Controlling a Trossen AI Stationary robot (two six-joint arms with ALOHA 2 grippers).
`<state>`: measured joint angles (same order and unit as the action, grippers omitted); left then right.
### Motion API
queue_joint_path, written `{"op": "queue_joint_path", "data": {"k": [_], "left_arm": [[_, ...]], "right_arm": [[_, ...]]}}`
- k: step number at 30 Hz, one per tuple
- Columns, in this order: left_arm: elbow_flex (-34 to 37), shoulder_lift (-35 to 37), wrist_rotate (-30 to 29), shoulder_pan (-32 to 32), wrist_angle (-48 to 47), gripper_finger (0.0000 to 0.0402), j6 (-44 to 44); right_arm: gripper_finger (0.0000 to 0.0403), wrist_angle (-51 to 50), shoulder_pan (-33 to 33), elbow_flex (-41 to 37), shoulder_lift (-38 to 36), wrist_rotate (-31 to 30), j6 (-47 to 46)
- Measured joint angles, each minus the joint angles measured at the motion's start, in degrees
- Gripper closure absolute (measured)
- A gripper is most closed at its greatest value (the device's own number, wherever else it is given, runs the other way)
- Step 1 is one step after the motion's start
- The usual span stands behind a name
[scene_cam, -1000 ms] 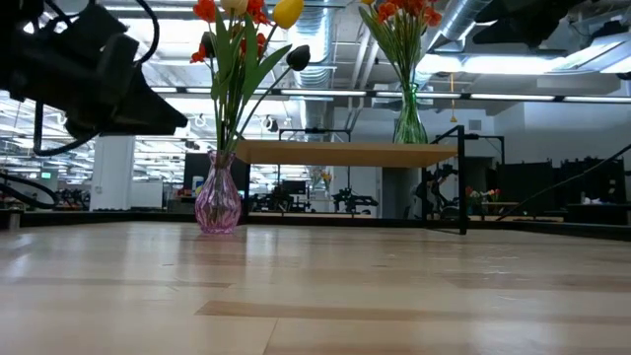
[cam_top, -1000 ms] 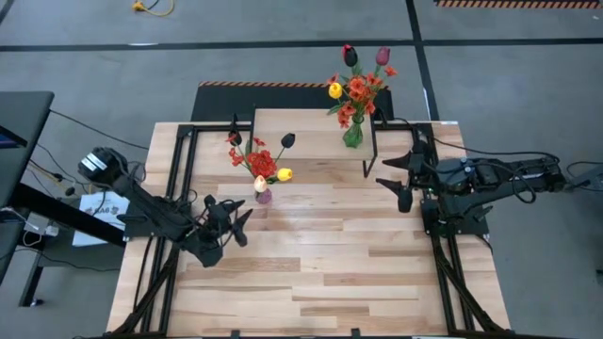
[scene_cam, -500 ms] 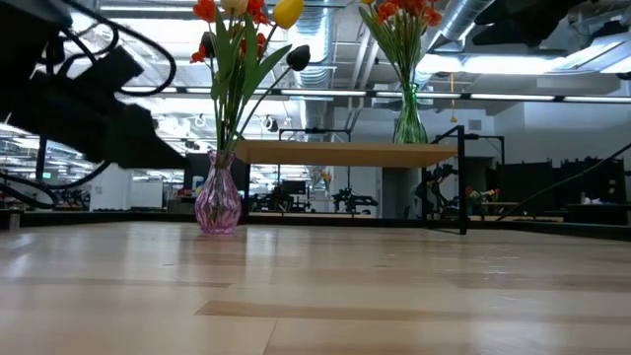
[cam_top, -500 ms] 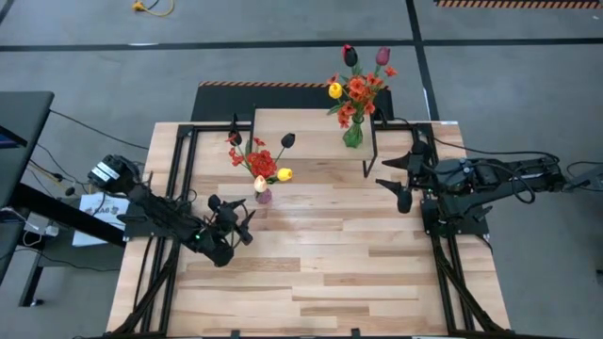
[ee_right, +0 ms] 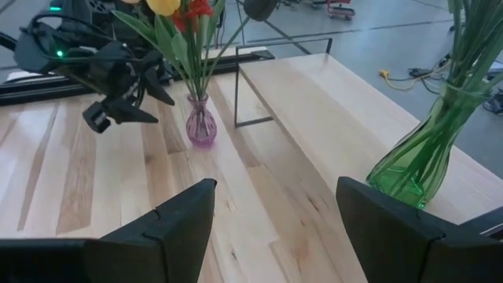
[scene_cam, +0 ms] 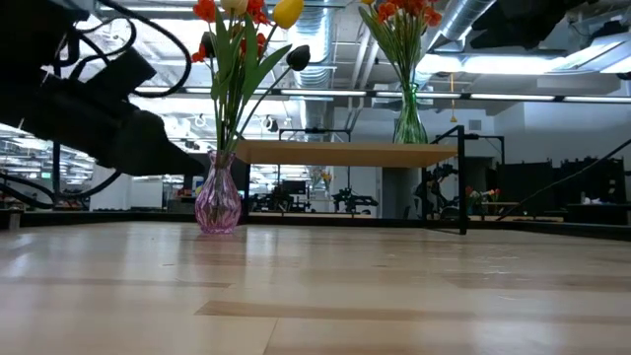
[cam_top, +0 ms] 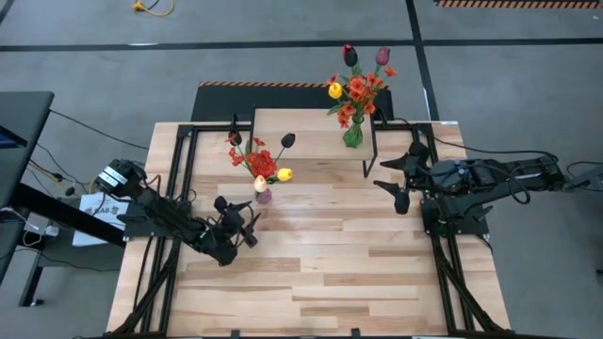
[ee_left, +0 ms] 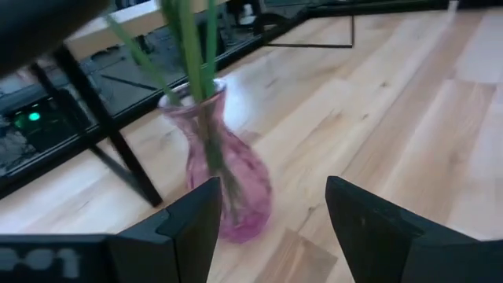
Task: Pick and place flowers into a vace then onto a shelf
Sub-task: Put the purple vase on the shelf
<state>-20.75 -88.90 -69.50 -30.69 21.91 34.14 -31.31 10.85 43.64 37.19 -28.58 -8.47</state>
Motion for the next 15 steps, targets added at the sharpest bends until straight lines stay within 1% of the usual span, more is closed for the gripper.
{"op": "queue_joint_path", "data": {"k": [5, 7, 11, 13, 15], "left_arm": [[0.54, 0.00, 3.07, 1.71, 2.57, 0.0184, -4.22], [2.13, 0.03, 3.20, 1.90, 5.75, 0.0184, -5.56], [9.01, 1.51, 3.91, 1.70, 19.91, 0.0184, -9.50], [13.84, 2.91, 5.64, 1.18, 28.76, 0.0184, -12.02], [17.92, 4.31, 8.86, 1.09, 38.70, 0.0184, -15.52]], "right_arm": [[0.0143, -0.02, 0.01, 0.00, 0.49, 0.01, 0.11], [0.0143, 0.02, 0.00, 0.00, 0.72, 0.00, 0.11], [0.0143, -0.05, 0.00, 0.00, 0.97, 0.02, 0.04], [0.0143, 0.03, 0.00, 0.00, 1.27, 0.00, -0.02], [0.0143, 0.01, 0.00, 0.00, 1.49, 0.01, -0.01]]}}
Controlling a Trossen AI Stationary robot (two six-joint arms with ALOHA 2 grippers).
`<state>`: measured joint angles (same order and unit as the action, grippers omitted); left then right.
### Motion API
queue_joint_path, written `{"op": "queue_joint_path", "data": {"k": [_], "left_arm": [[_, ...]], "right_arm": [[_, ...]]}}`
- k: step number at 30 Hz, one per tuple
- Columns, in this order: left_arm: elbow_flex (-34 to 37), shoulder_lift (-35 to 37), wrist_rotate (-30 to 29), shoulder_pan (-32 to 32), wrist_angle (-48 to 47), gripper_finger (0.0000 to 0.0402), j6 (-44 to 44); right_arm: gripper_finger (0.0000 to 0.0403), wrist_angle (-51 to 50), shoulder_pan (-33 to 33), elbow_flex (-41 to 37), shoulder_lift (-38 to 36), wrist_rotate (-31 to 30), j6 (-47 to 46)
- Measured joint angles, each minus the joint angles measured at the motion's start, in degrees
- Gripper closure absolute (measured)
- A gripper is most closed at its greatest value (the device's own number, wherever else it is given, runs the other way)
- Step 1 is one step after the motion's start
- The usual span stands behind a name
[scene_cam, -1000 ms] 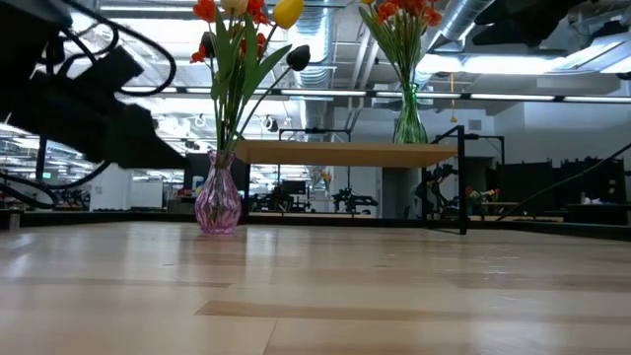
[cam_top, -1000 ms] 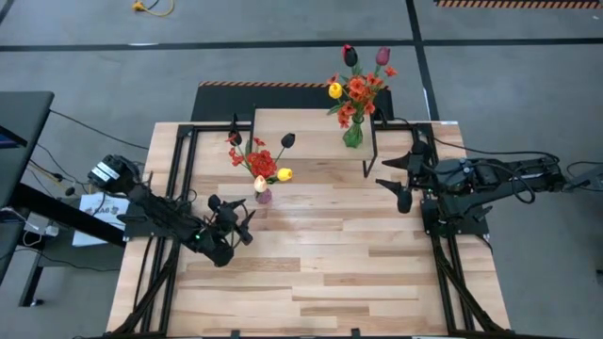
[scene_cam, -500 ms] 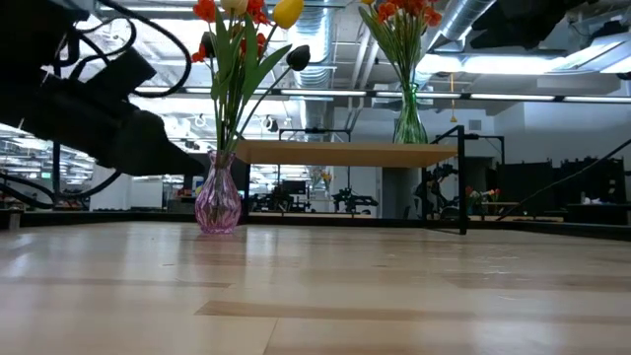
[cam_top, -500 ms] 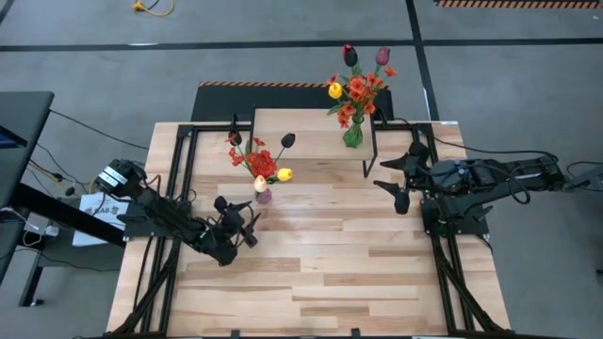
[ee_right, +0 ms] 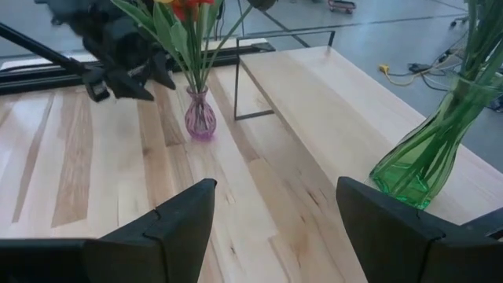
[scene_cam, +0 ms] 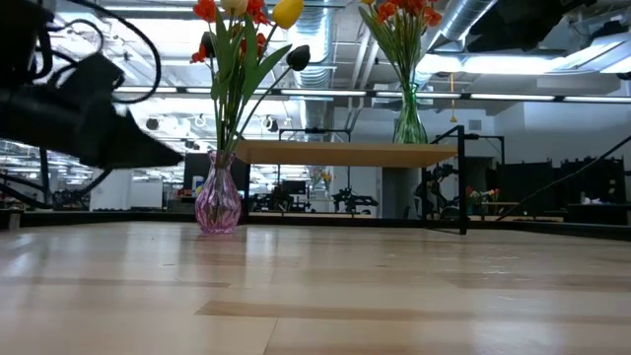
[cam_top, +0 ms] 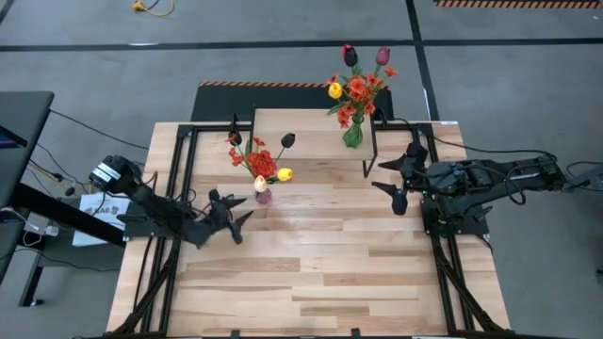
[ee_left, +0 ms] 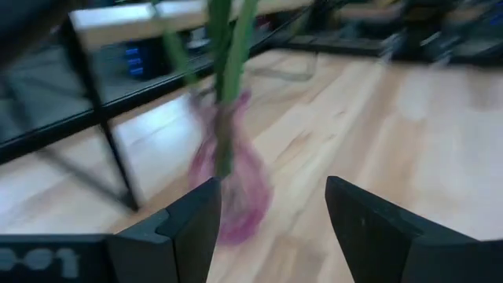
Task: Pick and place flowers into a vace then onto a shelf
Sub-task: Put the purple vase on the shelf
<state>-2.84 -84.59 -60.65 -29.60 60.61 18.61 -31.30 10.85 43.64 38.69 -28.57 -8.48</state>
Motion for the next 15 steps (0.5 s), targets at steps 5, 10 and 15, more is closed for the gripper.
{"op": "queue_joint_path", "data": {"k": [5, 10, 15], "left_arm": [[1.82, 1.70, 6.90, 2.92, 8.82, 0.0184, -9.31], [-0.89, 1.63, 9.34, 8.86, 2.20, 0.0184, -11.16], [-1.13, 1.61, 14.39, 13.85, 1.51, 0.0184, -10.37]], "right_arm": [[0.0143, 0.01, 0.00, 0.00, 0.10, 0.01, -0.05], [0.0143, 0.04, 0.00, 0.00, 0.08, 0.02, -0.48], [0.0143, 0.03, 0.02, 0.00, 0.08, 0.19, -0.54]]}}
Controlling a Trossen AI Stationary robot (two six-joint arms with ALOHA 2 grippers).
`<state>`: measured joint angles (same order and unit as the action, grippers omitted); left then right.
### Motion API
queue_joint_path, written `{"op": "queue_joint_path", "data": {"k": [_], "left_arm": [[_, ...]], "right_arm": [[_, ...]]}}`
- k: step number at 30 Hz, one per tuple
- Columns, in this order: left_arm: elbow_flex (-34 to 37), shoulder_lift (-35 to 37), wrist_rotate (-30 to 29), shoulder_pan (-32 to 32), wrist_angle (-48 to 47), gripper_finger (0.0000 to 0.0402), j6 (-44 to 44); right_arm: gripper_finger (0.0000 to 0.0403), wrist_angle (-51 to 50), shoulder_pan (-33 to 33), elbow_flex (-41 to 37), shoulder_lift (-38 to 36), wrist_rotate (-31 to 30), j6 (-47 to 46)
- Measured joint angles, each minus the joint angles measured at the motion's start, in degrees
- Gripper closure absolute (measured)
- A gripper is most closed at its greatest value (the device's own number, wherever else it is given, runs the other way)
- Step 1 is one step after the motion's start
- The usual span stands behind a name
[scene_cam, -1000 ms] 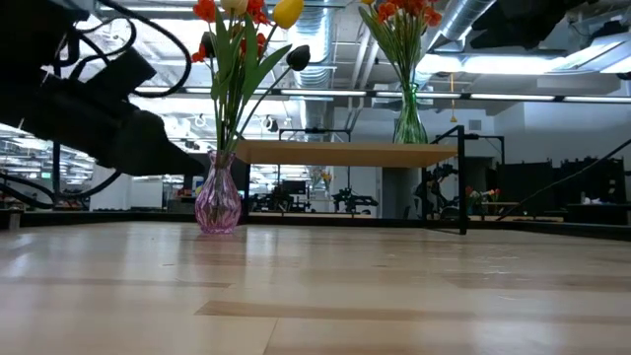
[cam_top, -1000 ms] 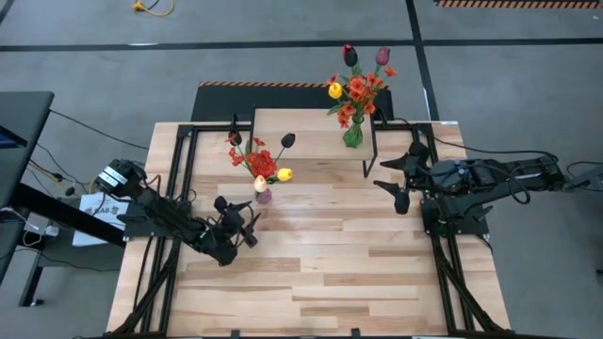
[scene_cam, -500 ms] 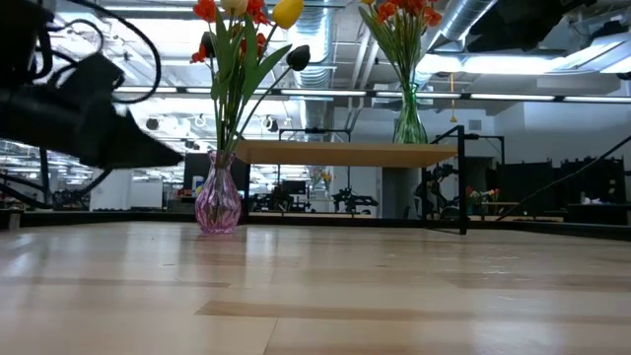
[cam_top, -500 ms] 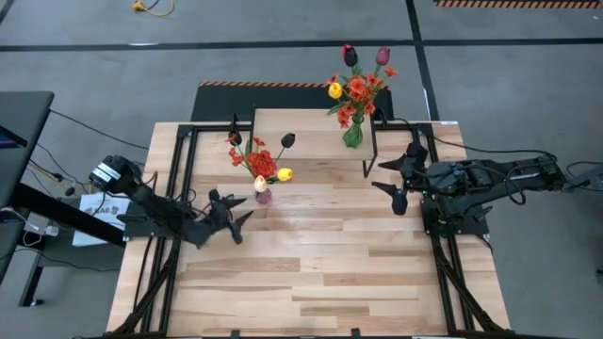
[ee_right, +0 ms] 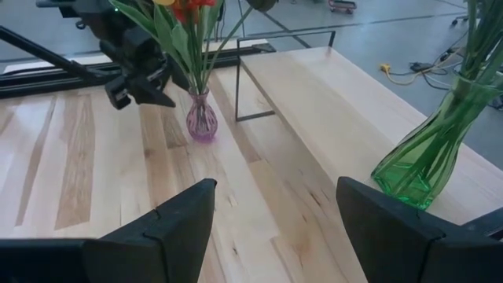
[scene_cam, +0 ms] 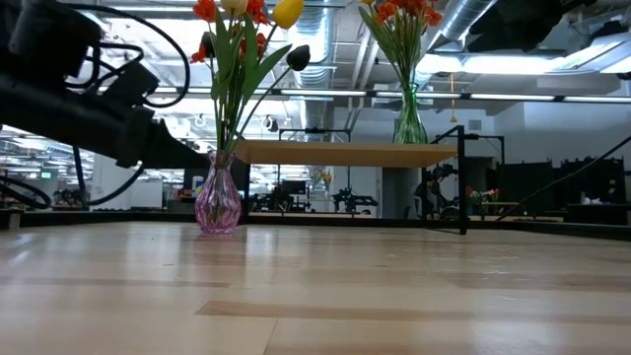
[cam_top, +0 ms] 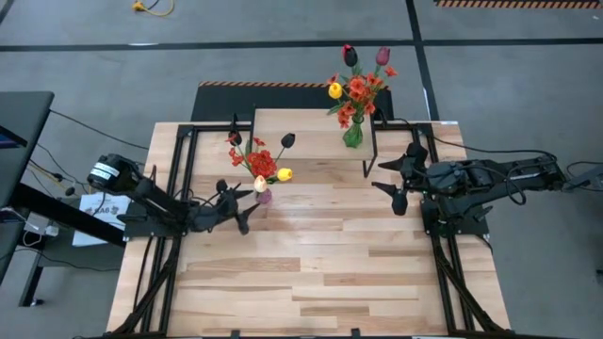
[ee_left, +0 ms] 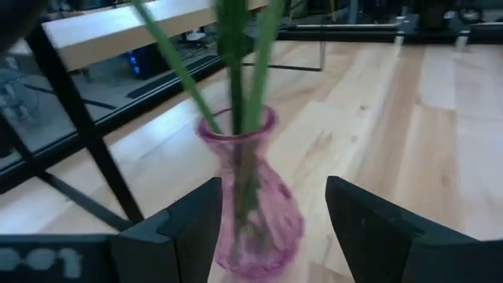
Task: Pick and place flowers into a vace then onto a shelf
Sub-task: Put the purple vase on the shelf
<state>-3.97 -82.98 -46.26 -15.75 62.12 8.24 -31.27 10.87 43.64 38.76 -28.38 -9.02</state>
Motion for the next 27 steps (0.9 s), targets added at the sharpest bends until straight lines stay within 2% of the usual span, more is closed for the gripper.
{"op": "queue_joint_path", "data": {"k": [27], "left_arm": [[-0.02, 0.00, 15.51, 12.69, 1.80, 0.0184, -0.34]], "right_arm": [[0.0143, 0.00, 0.00, 0.00, 0.00, -0.02, -0.06]]}}
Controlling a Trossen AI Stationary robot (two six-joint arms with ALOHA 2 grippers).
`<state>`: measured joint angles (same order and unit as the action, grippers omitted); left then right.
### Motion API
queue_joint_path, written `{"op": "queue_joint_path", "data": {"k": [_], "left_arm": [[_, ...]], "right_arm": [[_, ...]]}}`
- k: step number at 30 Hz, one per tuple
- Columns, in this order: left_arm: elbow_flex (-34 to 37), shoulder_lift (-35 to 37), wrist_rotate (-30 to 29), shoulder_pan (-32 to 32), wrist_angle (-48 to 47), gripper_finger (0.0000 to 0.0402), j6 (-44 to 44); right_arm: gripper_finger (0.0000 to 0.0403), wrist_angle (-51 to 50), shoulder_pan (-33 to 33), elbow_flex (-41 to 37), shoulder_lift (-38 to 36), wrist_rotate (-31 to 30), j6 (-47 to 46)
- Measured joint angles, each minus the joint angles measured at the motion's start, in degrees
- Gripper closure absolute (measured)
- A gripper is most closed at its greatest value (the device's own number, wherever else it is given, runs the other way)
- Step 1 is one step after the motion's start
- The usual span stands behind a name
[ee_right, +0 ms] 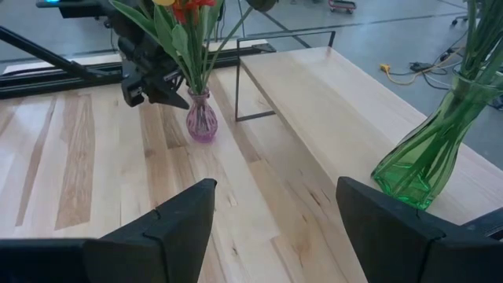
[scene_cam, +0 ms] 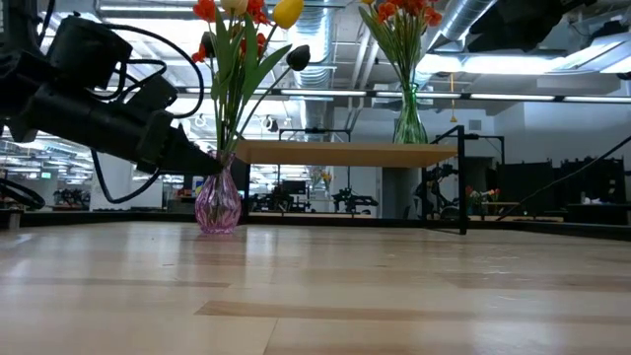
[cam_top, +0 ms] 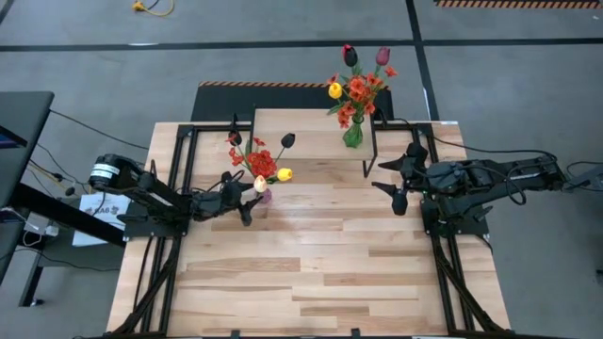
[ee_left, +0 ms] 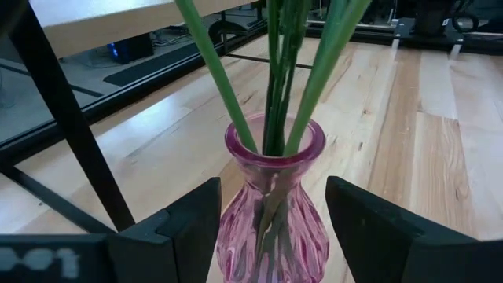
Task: Pick and place flowers into a vace then onto a shelf
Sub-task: Put the purple vase on the shelf
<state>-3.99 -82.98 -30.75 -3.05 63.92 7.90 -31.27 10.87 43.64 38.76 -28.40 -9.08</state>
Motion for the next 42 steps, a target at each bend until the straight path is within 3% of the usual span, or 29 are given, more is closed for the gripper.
{"op": "queue_joint_path", "data": {"k": [11, 24, 36, 42], "left_arm": [[-2.73, 0.00, 4.90, 2.55, -1.26, 0.0184, -2.61], [-4.57, -0.02, 4.99, 3.98, -5.01, 0.0187, -3.66], [-4.57, -0.04, 4.93, 3.96, -5.29, 0.0293, -3.06], [-4.57, -0.04, 5.04, 3.96, -3.47, 0.0289, -1.01]], "right_arm": [[0.0143, 0.00, -0.01, 0.00, 0.02, 0.00, 0.00], [0.0143, 0.00, 0.00, 0.00, 0.02, 0.00, 0.00], [0.0143, 0.00, -0.01, 0.00, 1.78, -0.09, 0.00], [0.0143, 0.02, 0.00, 0.01, 3.50, -0.01, 0.08]]}}
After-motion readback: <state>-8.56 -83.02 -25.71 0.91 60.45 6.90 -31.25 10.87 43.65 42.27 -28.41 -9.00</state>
